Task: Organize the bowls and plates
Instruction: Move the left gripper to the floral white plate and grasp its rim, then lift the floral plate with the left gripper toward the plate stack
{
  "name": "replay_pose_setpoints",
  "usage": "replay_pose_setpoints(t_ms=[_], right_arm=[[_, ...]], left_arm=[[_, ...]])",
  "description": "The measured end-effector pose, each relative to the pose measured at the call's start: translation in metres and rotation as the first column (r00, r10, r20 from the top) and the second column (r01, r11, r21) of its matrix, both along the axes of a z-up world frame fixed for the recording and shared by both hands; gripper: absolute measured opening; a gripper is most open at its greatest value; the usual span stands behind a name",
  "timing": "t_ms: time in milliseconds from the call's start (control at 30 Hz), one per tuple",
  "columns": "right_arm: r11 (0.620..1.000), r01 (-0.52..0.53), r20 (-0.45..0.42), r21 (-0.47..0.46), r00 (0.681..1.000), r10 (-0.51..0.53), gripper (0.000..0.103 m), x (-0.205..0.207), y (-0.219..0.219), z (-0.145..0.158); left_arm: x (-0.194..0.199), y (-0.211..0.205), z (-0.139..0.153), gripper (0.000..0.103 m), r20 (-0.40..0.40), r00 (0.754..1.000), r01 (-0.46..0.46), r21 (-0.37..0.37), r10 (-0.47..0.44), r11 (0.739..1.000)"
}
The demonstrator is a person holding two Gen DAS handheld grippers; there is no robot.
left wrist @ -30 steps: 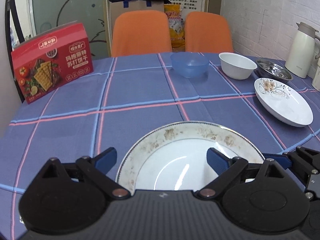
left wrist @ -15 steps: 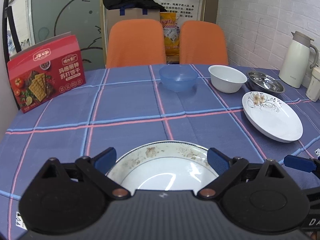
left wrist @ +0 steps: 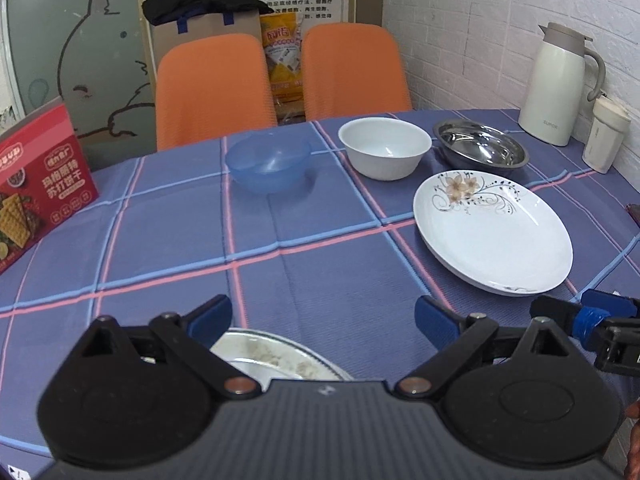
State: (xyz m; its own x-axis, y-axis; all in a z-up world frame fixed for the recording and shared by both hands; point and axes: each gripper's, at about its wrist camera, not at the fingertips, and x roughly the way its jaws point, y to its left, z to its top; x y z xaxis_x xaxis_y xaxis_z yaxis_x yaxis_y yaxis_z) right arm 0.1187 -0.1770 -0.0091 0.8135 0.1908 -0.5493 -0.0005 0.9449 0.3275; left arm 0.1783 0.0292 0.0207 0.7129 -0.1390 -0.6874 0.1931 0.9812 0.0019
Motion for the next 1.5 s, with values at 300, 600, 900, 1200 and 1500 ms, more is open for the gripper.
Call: replay_pose_setpoints(t_ms=[300,600,900,1200,1500], right_arm=[[0.997,0.048,-0.002,-0.058,0.999,-0.049,0.089,0.044,-0.037,0.002],[0.995,0.027,-0.063,-0.1,0.997,-0.034,0.089,0.078,-0.044,-0.015],[0.99,-0.017,-0.066,-0.137,0.998,0.008,0.089,0.082,-0.043,-0.016],[0.986,-0.052,-0.06,-0.161,0.997,0.043,0.089,0.088,-0.031,-0.018],[0.972,-0.08,-0.041,-0.222,0.996,0.073,0.089,0.09,-0.017,-0.021]], left_arm=[[0.061,-0.036,-0.003,0.096,-0.138,0.985,0.089,-0.097,-0.102,0.991],[0.115,-0.085,-0.023,0.096,-0.211,0.968,0.115,-0.096,-0.133,0.989],[0.139,-0.104,-0.049,0.097,-0.256,0.96,0.105,-0.053,-0.115,0.993],[0.137,-0.105,-0.05,0.098,-0.218,0.97,0.103,-0.048,-0.111,0.994],[0.133,-0.111,-0.051,0.098,-0.19,0.972,0.129,-0.052,-0.137,0.99]])
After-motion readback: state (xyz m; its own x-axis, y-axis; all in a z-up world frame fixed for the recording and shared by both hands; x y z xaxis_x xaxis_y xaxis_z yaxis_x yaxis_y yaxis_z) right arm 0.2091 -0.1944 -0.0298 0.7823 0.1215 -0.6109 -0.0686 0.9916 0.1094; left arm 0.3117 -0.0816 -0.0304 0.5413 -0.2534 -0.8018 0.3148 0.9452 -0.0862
